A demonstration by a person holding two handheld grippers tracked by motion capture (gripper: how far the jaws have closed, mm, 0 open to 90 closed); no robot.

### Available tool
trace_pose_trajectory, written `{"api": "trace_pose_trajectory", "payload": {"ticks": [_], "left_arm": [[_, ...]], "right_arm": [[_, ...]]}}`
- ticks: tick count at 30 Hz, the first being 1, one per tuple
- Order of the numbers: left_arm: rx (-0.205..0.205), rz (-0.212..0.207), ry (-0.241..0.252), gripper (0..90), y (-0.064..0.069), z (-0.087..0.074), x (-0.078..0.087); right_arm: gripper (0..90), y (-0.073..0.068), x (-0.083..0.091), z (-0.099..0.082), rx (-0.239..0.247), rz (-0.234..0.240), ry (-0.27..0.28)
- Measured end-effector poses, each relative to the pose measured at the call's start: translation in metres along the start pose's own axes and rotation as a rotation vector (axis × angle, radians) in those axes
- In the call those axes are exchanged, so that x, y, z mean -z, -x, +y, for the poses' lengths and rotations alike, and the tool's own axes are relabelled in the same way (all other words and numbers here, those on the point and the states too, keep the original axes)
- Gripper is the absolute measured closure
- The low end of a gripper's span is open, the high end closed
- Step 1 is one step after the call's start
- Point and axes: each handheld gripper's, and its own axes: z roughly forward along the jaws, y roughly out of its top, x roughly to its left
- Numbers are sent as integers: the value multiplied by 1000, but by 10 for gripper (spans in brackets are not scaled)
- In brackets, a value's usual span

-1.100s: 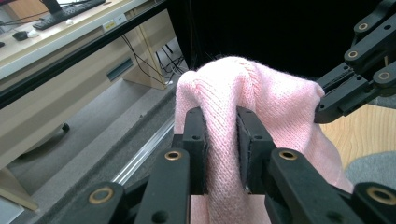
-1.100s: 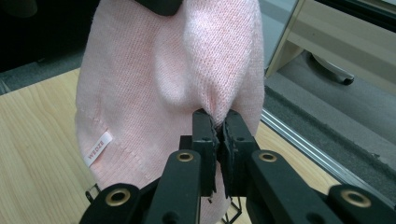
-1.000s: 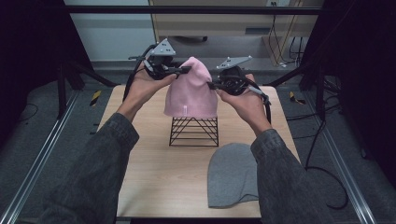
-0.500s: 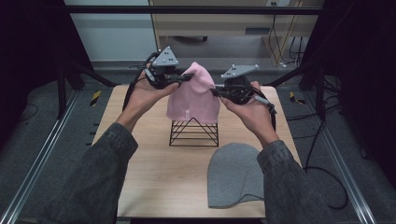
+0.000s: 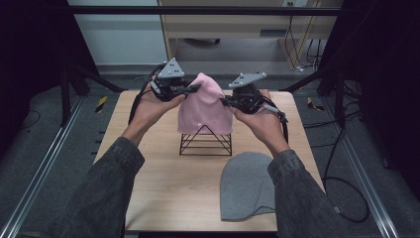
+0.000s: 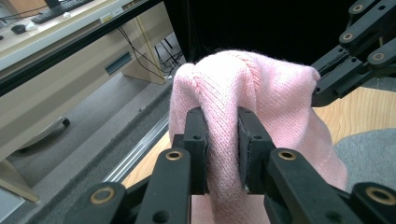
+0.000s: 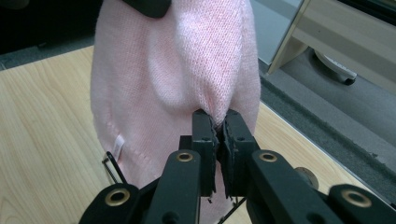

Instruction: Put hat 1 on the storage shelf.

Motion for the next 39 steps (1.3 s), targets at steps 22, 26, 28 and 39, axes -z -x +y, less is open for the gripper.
{"api": "trace_pose_trajectory", "payload": {"ticks": [22,26,28,39], "left_arm": [[24,-9,-7,763,2,-11,-5],[39,-19,-7,758,3,-13,-10],[41,-24,-12,756,5,-15,-12],[34,-57,-53,750,15,-28,-18]], "right_arm": [[855,-3,-11,-7,-1,0,-24],[855,-2,-12,-12,-5,8,-28],[855,-3,-13,-15,-3,9,-34],[855,-9,-19,-36,-6,27,-75]]}}
